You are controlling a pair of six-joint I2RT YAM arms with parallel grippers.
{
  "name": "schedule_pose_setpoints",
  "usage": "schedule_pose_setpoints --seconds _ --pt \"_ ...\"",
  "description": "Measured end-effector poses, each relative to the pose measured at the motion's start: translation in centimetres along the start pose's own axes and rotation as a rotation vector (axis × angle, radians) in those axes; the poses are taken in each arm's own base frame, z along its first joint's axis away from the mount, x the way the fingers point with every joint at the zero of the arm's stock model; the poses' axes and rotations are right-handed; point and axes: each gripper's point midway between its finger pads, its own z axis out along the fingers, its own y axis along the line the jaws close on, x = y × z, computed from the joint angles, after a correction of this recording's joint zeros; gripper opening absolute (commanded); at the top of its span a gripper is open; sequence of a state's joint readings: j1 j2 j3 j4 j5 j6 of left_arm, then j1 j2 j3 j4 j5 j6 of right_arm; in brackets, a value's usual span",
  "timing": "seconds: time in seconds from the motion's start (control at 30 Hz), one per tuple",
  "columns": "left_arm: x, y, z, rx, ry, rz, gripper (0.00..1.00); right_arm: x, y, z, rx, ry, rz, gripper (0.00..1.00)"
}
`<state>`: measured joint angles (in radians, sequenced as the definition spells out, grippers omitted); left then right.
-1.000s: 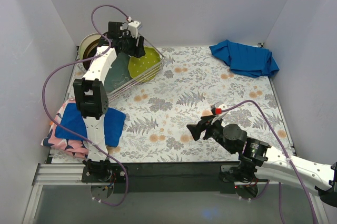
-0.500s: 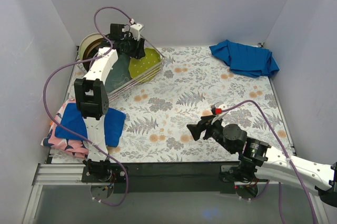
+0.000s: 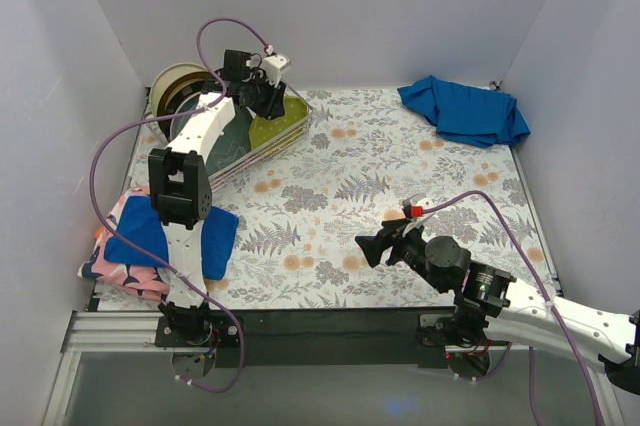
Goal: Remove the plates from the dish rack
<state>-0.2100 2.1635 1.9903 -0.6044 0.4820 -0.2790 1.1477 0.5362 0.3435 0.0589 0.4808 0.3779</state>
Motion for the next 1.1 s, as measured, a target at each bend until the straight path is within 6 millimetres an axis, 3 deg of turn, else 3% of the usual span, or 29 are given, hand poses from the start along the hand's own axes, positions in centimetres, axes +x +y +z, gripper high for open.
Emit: schedule_pose_setpoints --seconds 0.3,0.73,1.1 --pt "-0.1 0.1 0.2 -0.062 0.024 0.023 0.0 0.1 0.0 0.0 0.0 0.002 -0.001 0.85" --pt "-0.2 -1.9 0.0 -0.187 0.083 0.165 0.0 0.1 0.0 0.0 0.0 0.002 -0.001 0.85" --pt "-0.4 -2.1 -0.5 -0.241 0.08 0.227 0.0 0.2 0.0 0.1 0.002 0.007 -0.003 0.85"
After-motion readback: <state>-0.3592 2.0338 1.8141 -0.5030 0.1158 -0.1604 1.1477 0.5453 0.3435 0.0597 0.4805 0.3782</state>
